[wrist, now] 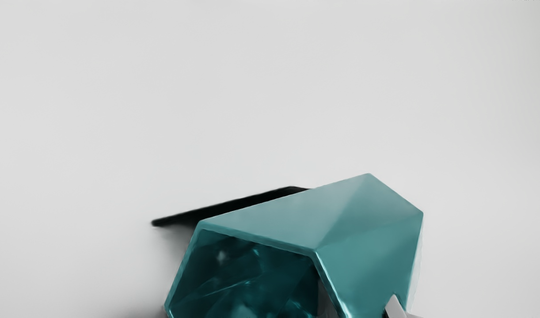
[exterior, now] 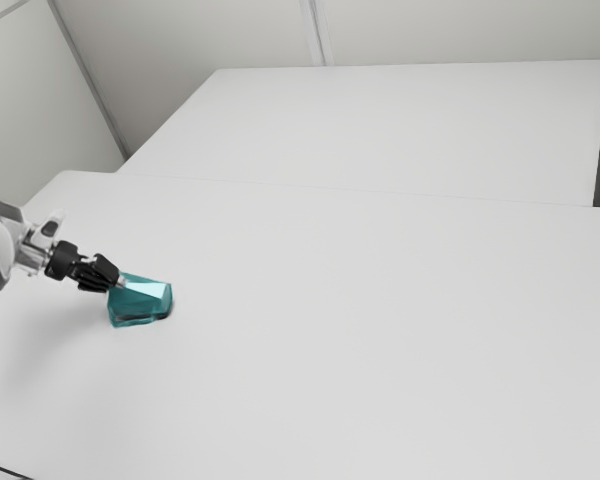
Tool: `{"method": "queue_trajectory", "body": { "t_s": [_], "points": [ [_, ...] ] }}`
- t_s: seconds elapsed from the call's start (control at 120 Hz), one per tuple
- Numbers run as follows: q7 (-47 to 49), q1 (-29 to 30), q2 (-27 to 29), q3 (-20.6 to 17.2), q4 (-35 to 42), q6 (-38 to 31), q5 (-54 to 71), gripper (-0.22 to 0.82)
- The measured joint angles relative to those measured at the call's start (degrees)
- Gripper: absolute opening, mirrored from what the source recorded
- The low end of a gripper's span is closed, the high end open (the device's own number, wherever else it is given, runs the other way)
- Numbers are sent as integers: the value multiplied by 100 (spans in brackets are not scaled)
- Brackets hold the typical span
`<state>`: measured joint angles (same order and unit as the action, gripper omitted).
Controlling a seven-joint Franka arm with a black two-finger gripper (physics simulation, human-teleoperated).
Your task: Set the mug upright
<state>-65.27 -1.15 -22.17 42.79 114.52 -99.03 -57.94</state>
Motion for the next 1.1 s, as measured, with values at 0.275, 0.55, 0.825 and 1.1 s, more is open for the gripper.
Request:
{"method": "queue_trajectory", "body": {
  "t_s": [0.275,0.55,0.825,1.1],
  "points": [
    [-61,-98,478,-15,-22,-19,18,-17],
    [187,-448,888,-176,-77,-216,372,-17],
    [975,-574,967,-735,-583,-720,1564,-17],
    [2010,-611,925,-1513,-1078,-1280,3397,-18]
  ]
}}
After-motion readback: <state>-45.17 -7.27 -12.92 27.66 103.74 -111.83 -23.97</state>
